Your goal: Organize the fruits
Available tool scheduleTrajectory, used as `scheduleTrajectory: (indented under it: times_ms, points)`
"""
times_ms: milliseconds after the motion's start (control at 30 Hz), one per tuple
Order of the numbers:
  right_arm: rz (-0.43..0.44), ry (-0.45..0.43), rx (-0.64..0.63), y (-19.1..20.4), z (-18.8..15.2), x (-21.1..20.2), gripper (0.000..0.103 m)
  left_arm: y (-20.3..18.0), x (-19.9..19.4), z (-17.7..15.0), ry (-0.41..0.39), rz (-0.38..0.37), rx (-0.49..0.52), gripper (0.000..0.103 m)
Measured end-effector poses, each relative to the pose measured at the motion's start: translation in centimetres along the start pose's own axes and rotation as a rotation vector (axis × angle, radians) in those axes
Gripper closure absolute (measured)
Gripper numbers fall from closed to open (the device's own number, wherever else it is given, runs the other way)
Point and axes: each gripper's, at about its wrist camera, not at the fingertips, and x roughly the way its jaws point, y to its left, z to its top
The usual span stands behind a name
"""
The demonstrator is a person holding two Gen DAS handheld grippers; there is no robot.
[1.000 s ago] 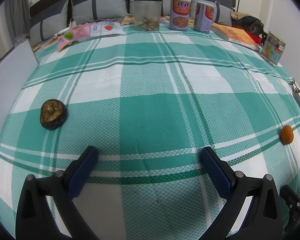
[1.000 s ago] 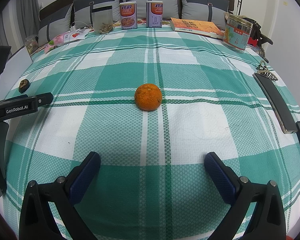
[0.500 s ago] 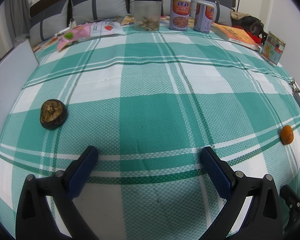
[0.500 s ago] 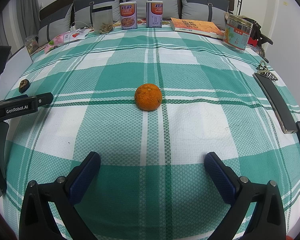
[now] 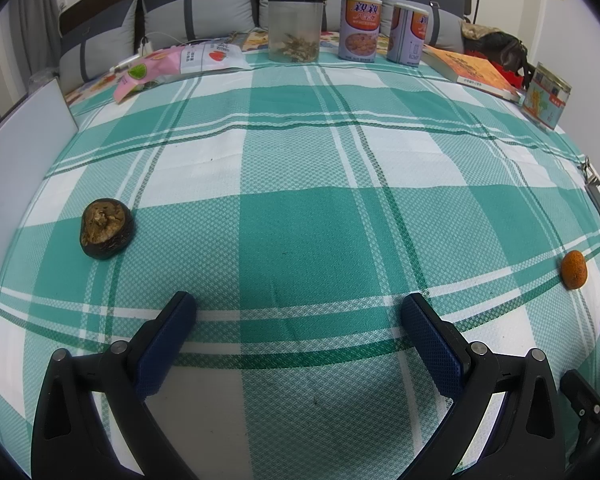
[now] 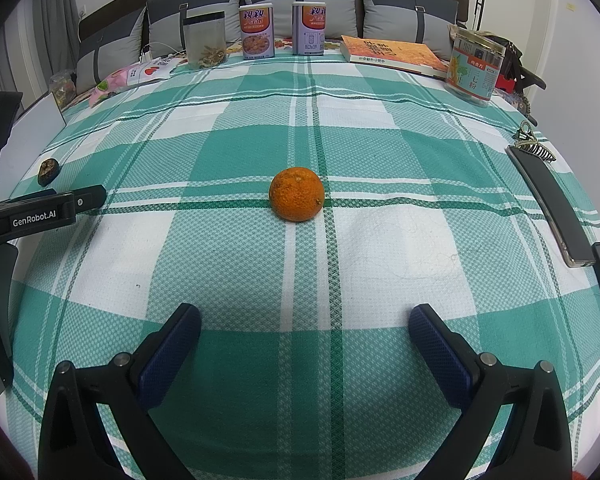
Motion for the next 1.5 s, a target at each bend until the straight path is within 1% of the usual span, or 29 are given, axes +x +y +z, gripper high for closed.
scheduleTrajectory:
  times_ms: [867,1000,1067,1167,1200,1233,1267,1300,1367,1400,1433,1467,1500]
  points:
    - [0.002,-0.001,0.000,0.0,0.0,0.0,0.000,-0.1,0.0,0.0,0.000,0.002,0.002,0.000]
    - [0.003,-0.001,0.000,0.0,0.0,0.0,0.000,0.0,0.0,0.1,0.001,0.007,-0.011,0.000]
    - [0.003,-0.001,0.000,0.0,0.0,-0.1,0.000,0.0,-0.1,-0.1,0.017,-0.001,0.001,0.000]
    - [0.005,-0.002,0.001,-0.1,-0.1,0.0,0.000,0.3,-1.4,-1.3,0.093,-0.051,0.072,0.000]
    - [0.005,-0.002,0.001,0.0,0.0,-0.1,0.000,0.8,-2.0,-1.9,0.105,-0.074,0.095,0.001]
    - [0.005,-0.002,0.001,0.0,0.0,-0.1,0.000,2.0,-3.0,-2.4,0.089,-0.099,0.104,0.001]
    - [0.005,-0.002,0.002,0.1,0.0,-0.2,0.000,2.8,-3.5,-2.4,0.066,-0.098,0.098,0.001]
    - [0.005,-0.002,0.001,0.0,0.0,-0.2,0.000,4.9,-4.3,-1.8,0.013,-0.080,0.067,0.001]
    - [0.004,-0.002,0.001,0.0,0.0,-0.1,0.000,8.1,-4.6,-0.2,-0.034,-0.088,-0.018,0.002]
    - [0.004,-0.002,0.001,0.0,0.0,-0.2,0.000,9.8,-4.3,1.0,-0.038,-0.122,-0.078,0.002]
    - [0.005,-0.002,0.001,0.0,0.0,-0.1,0.000,11.5,-3.6,2.2,-0.029,-0.172,-0.139,0.003]
    - [0.005,-0.002,0.001,0.0,0.0,-0.1,0.000,12.2,-3.0,3.1,-0.017,-0.195,-0.163,0.003]
    - [0.005,-0.002,0.001,0.0,0.0,-0.1,0.000,12.7,-2.2,3.9,-0.006,-0.199,-0.164,0.003]
